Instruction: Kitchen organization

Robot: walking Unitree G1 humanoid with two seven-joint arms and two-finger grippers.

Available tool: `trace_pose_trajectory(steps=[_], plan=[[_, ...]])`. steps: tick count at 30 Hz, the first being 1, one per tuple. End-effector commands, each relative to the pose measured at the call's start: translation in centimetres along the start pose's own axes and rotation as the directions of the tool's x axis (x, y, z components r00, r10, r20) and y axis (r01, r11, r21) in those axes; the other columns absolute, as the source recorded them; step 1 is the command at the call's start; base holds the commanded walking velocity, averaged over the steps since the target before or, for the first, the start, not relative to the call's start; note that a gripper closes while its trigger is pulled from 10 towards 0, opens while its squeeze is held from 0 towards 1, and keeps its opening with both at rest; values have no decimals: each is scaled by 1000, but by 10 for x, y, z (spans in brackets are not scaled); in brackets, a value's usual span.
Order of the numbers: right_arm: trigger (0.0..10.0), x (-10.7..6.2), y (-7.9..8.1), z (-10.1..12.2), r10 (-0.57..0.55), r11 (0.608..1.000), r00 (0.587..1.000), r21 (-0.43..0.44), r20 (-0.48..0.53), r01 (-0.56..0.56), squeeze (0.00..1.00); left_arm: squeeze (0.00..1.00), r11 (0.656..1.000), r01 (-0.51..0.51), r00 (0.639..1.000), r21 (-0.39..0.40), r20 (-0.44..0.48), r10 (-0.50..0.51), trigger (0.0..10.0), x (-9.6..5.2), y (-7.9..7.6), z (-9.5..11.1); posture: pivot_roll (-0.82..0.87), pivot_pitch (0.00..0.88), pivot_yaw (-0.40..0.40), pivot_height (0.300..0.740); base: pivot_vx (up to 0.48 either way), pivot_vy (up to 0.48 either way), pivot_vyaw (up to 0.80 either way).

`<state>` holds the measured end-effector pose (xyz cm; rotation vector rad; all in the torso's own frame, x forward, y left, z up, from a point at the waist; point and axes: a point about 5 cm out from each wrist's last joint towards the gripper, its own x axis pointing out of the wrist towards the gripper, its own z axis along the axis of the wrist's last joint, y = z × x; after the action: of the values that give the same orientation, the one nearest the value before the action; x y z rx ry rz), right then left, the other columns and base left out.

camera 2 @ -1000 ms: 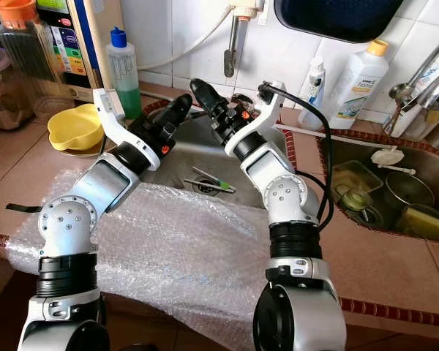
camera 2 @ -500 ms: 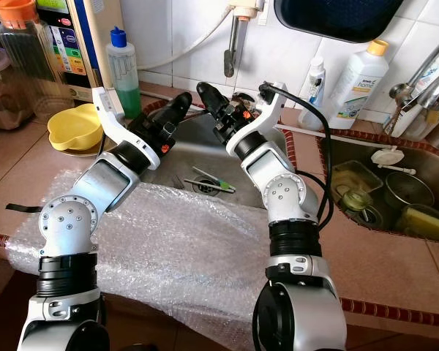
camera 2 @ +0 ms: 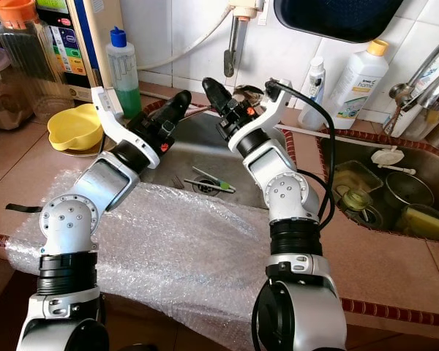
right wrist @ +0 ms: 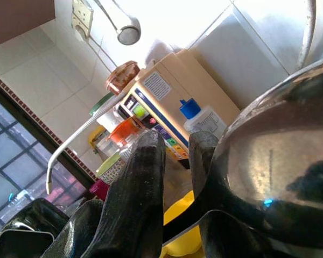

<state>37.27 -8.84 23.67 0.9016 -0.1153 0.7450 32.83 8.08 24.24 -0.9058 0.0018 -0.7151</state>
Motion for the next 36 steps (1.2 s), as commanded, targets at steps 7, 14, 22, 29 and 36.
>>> trace_pose_trajectory(steps=[7, 14, 22, 29, 36], plan=[[0, 0, -3, 10, -50, 994, 999, -91, 20, 52, 0, 1000, 988, -42, 997, 150, -57, 51, 10000, -1, 3, -1, 102, 28, -73, 740, 0, 0, 0], [0, 0, -6, 10, -71, 991, 997, -113, 30, 74, 0, 1000, 977, -64, 996, 201, -51, 76, 10000, 0, 6, 1, 102, 32, -71, 740, 0, 0, 0], [0, 7, -14, 19, -166, 952, 983, -247, 82, 181, 0, 1000, 934, -57, 992, 353, -83, 91, 10000, -4, 10, 4, 116, 36, -74, 740, 0, 0, 0], [0, 12, -19, 23, -214, 921, 971, -307, 111, 238, 0, 1000, 911, -86, 987, 402, -90, 133, 10000, -13, 21, 9, 128, 41, -72, 740, 0, 0, 0], [0, 11, -30, 24, -260, 859, 960, -429, 106, 280, 0, 1000, 863, -81, 975, 499, -141, 173, 10000, -28, 29, 12, 150, 48, -65, 740, 0, 0, 0]])
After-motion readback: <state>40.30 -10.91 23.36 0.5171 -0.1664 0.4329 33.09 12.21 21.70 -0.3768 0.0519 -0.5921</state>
